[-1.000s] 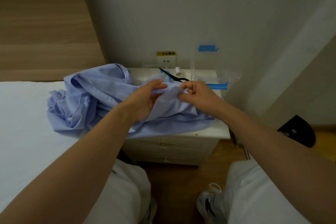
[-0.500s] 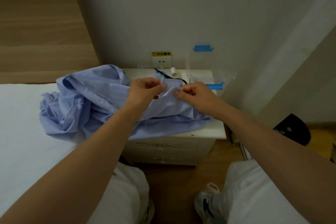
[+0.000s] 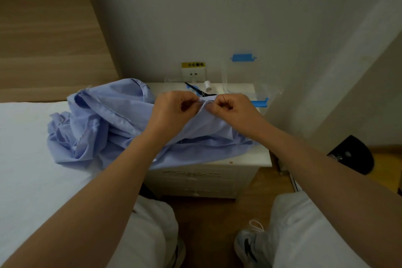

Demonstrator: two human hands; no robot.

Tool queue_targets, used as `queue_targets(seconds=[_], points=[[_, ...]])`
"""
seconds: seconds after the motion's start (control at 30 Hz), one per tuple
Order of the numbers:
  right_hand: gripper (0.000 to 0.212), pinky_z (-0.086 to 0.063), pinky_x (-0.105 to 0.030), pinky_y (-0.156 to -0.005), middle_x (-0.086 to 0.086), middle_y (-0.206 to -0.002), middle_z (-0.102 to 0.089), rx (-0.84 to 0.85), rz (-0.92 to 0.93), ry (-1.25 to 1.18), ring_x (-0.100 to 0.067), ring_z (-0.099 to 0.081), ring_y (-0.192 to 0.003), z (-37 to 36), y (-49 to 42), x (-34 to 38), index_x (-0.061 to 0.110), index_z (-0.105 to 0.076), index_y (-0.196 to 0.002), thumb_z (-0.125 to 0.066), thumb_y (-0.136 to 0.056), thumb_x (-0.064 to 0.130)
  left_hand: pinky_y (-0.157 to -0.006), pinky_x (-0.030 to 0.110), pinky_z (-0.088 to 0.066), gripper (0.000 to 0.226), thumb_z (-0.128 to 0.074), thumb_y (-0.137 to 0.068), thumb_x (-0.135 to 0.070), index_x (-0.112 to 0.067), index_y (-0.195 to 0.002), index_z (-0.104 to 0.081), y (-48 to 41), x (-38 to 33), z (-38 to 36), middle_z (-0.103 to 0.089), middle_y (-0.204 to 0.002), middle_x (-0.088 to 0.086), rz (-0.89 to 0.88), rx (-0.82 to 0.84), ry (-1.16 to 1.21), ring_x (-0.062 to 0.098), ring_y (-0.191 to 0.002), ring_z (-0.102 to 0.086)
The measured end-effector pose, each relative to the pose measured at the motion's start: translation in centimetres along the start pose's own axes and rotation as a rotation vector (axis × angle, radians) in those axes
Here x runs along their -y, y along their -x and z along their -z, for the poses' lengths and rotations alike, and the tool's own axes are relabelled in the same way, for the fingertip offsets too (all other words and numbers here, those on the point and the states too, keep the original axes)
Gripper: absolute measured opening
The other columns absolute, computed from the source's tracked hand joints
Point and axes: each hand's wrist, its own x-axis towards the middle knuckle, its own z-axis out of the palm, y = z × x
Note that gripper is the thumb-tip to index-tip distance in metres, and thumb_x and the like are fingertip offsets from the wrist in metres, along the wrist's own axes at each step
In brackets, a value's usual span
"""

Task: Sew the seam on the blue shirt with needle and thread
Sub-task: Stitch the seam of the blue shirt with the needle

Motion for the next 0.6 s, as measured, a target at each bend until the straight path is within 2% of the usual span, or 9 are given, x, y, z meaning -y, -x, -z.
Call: queue_targets(seconds=[0.1, 0.17, 0.27, 0.37, 0.47, 0.53, 0.6], points=[[0.024, -0.040, -0.036, -0.055, 0.006, -0.047, -0.037, -0.042, -0.003, -0.027, -0.010, -0.033, -0.047, 0.02, -0.05, 0.00, 0.014, -0.060, -0.074, -0.066, -0.089, 0.031, -0.072, 0.040, -0.054, 0.019, -0.062, -0.090, -0.024, -0.013, -0.098, -0.075, -0.01, 0.03, -0.01, -0.073, -0.080, 0.006, -0.020, 0.016, 0.014, 0.020, -0.073, -0.065], [0.015, -0.035, -0.033, -0.051, 0.010, -0.044, -0.035, -0.068, -0.017, -0.065, -0.008, -0.032, -0.044, 0.02, 0.03, 0.11, 0.021, -0.060, -0.084, -0.069, -0.087, 0.032, -0.070, 0.038, -0.054, 0.024, -0.058, -0.089, -0.028, -0.013, -0.096, -0.075, -0.01, -0.01, 0.07, -0.072, -0.078, 0.005, -0.038, 0.027, 0.015, 0.018, -0.071, -0.064], [0.019, -0.030, -0.027, -0.051, 0.011, -0.043, -0.035, -0.074, -0.020, -0.092, -0.008, -0.033, -0.043, 0.01, -0.04, 0.35, 0.019, -0.063, -0.101, -0.071, -0.087, 0.029, -0.069, 0.038, -0.052, 0.016, -0.060, -0.092, -0.019, -0.013, -0.094, -0.075, -0.11, 0.16, -0.10, -0.069, -0.075, 0.001, -0.062, 0.066, -0.014, 0.016, -0.069, -0.061], [0.007, -0.034, -0.025, -0.054, 0.013, -0.042, -0.036, -0.108, -0.032, -0.103, -0.005, -0.033, -0.043, -0.01, -0.40, 0.31, 0.017, -0.067, -0.083, -0.073, -0.085, 0.021, -0.066, 0.036, -0.050, 0.020, -0.056, -0.095, -0.029, -0.017, -0.091, -0.071, -0.19, 0.05, -0.19, -0.066, -0.075, -0.003, -0.005, 0.096, 0.059, 0.014, -0.068, -0.058], [0.014, -0.036, -0.026, -0.056, 0.014, -0.042, -0.037, -0.158, -0.091, -0.144, -0.002, -0.033, -0.045, 0.18, -0.66, 0.10, 0.025, -0.063, -0.075, -0.073, -0.085, 0.022, -0.072, 0.021, -0.051, 0.026, -0.057, -0.093, -0.044, -0.022, -0.099, -0.069, -0.28, -0.18, 0.02, -0.069, -0.088, -0.007, 0.113, 0.130, 0.237, 0.005, -0.083, -0.063], [0.015, -0.037, -0.027, -0.057, 0.015, -0.041, -0.040, -0.142, -0.104, -0.169, -0.002, -0.034, -0.045, 0.28, -0.65, 0.07, 0.024, -0.063, -0.074, -0.073, -0.085, 0.021, -0.071, 0.014, -0.049, 0.017, -0.064, -0.090, -0.036, -0.021, -0.096, -0.069, -0.30, -0.06, 0.19, -0.070, -0.087, -0.008, 0.157, 0.136, 0.271, -0.002, -0.081, -0.063], [0.015, -0.039, -0.025, -0.059, 0.016, -0.041, -0.042, -0.112, -0.116, -0.198, -0.002, -0.035, -0.044, 0.24, -0.56, 0.12, 0.021, -0.064, -0.073, -0.074, -0.084, 0.019, -0.067, 0.010, -0.047, 0.007, -0.067, -0.089, -0.021, -0.016, -0.087, -0.070, -0.29, 0.14, 0.32, -0.068, -0.077, -0.006, 0.206, 0.098, 0.285, -0.006, -0.070, -0.061]])
